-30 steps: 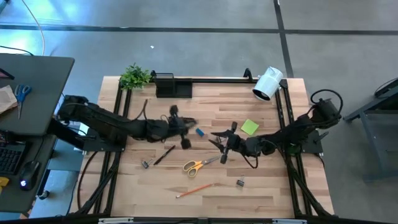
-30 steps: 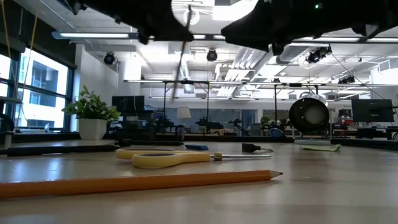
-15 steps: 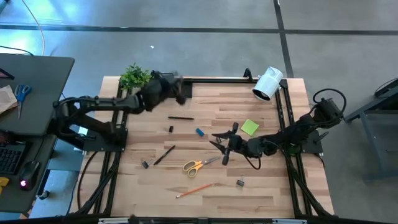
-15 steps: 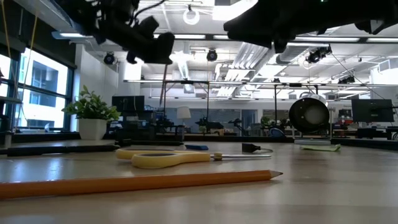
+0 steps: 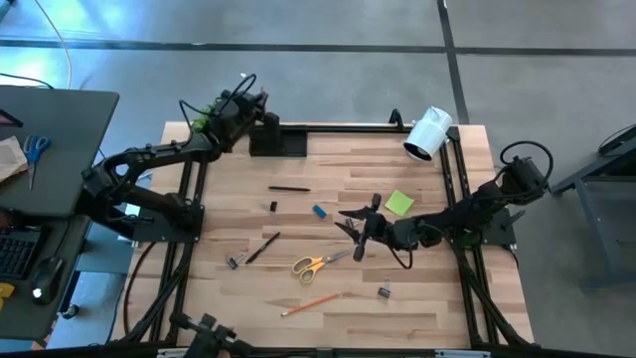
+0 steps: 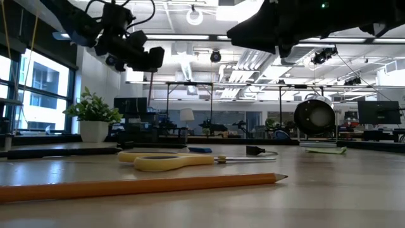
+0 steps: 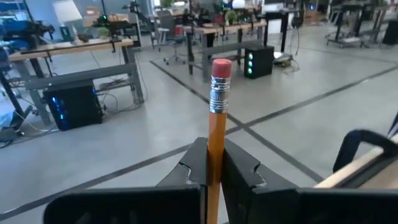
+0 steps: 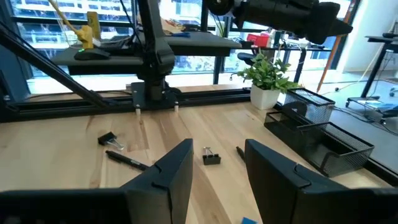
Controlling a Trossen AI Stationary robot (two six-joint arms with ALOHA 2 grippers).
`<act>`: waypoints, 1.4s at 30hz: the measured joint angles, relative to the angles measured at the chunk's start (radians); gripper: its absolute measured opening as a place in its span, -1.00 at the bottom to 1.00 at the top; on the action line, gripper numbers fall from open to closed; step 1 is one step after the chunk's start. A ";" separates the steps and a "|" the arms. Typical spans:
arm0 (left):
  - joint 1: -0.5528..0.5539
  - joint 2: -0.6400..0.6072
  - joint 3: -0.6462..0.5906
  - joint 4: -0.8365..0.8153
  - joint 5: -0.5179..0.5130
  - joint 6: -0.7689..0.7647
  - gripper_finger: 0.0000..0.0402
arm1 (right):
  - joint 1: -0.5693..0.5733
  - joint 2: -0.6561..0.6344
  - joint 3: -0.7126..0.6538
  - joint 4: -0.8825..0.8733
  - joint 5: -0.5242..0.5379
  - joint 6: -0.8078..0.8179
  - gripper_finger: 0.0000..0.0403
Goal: Pick and place office supplies into organizer
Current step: Put the top orange pencil into the top left section of the desk organizer, then put the blue eraser into the bottom left section of the desk organizer
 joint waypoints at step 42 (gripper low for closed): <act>-0.505 -0.244 0.001 -0.791 0.308 -0.228 -0.35 | 0.076 -0.005 -0.001 -0.242 -0.099 0.159 -0.30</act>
